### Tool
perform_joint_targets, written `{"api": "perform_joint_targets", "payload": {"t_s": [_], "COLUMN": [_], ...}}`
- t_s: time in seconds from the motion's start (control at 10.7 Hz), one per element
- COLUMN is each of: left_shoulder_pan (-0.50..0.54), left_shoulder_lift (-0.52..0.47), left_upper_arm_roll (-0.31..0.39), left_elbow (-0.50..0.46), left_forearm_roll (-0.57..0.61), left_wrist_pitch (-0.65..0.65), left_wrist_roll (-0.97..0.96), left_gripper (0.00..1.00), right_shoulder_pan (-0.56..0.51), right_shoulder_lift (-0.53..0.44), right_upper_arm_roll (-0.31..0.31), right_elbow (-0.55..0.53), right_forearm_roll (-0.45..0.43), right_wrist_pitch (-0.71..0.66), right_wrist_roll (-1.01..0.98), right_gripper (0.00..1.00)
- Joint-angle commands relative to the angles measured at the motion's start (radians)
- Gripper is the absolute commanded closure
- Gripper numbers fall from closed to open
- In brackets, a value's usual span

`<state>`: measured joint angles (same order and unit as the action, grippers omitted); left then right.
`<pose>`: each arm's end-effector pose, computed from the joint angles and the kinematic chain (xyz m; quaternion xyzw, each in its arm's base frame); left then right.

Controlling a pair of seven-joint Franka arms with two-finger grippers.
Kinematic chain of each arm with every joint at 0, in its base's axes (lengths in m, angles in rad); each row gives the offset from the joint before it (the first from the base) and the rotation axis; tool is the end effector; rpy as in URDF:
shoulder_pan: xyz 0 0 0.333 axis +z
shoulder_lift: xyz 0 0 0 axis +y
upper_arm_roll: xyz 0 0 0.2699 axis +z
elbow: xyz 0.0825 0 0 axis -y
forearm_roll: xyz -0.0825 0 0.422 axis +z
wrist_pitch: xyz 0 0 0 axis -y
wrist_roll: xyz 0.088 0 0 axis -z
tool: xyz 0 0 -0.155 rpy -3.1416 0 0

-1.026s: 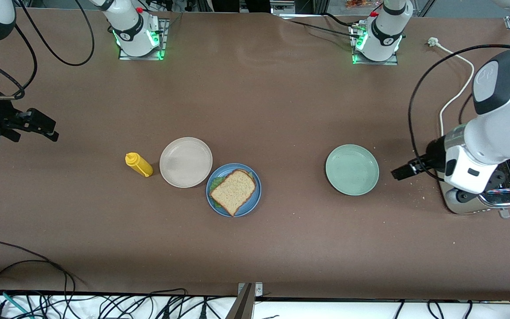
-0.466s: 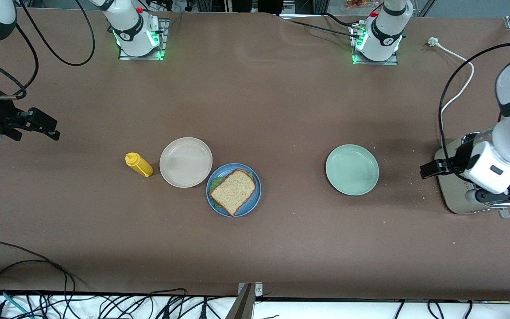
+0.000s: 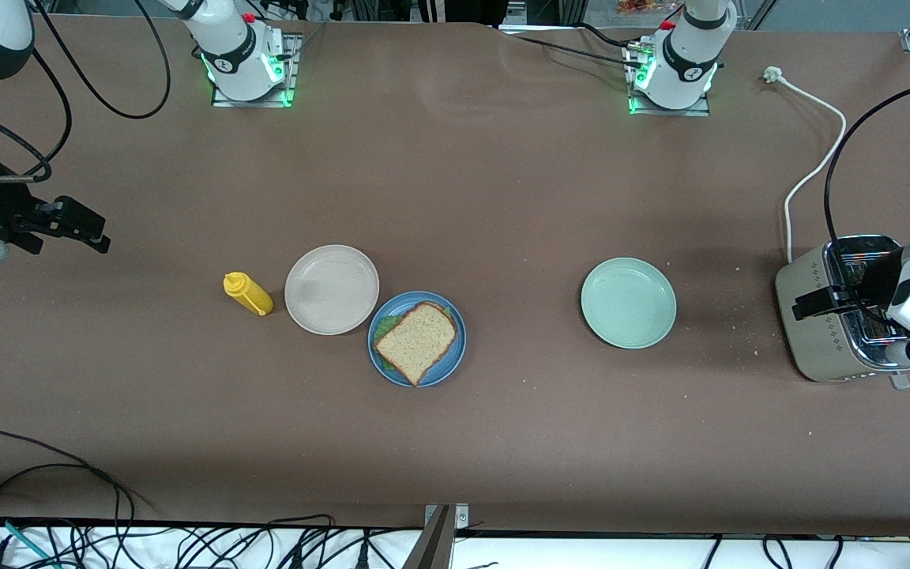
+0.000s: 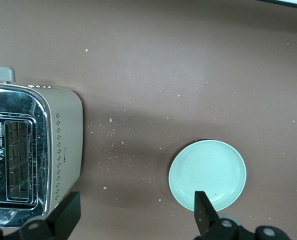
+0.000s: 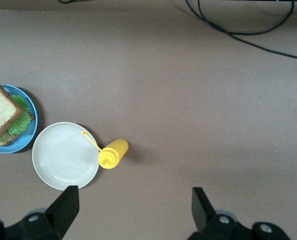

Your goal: Make sandwich in blue plate with both arms

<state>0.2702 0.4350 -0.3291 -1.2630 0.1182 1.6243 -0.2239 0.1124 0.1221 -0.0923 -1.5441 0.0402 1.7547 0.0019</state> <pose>0.6929 0.0093 0.4224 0.9955 0.0902 -0.0270 0.0060 0.6437 0.0206 0.4865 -0.9989 -0.0069 -0.0443 0.0148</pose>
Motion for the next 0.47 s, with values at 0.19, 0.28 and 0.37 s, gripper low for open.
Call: {"api": "perform_joint_targets", "payload": {"t_s": [0.19,0.28,0.37], "left_shoulder_pan": [0.047,0.05,0.056], "left_shoulder_lift": [-0.125,-0.13,-0.133], "left_upper_arm_roll": [-0.022,-0.024,-0.022], "left_elbow": [-0.212,-0.217,-0.217], "left_forearm_roll": [0.0,-0.015,-0.059], "left_wrist_pitch": [0.132,0.138,0.137], "left_wrist_roll": [0.049,0.075,0.134], "left_gripper": [0.0,0.0,0.0], "right_shoulder_pan": [0.006,0.006,0.006], "right_shoulder_lift": [0.01,0.01,0.01], "right_upper_arm_roll": [-0.001,0.0,0.0], "right_elbow": [0.025,0.025,0.025], "right_forearm_roll": [-0.017,-0.017,-0.017], "right_wrist_pitch": [-0.012,-0.012,-0.012], "right_wrist_roll": [0.017,0.017,0.017], "right_gripper": [0.0,0.0,0.0]}}
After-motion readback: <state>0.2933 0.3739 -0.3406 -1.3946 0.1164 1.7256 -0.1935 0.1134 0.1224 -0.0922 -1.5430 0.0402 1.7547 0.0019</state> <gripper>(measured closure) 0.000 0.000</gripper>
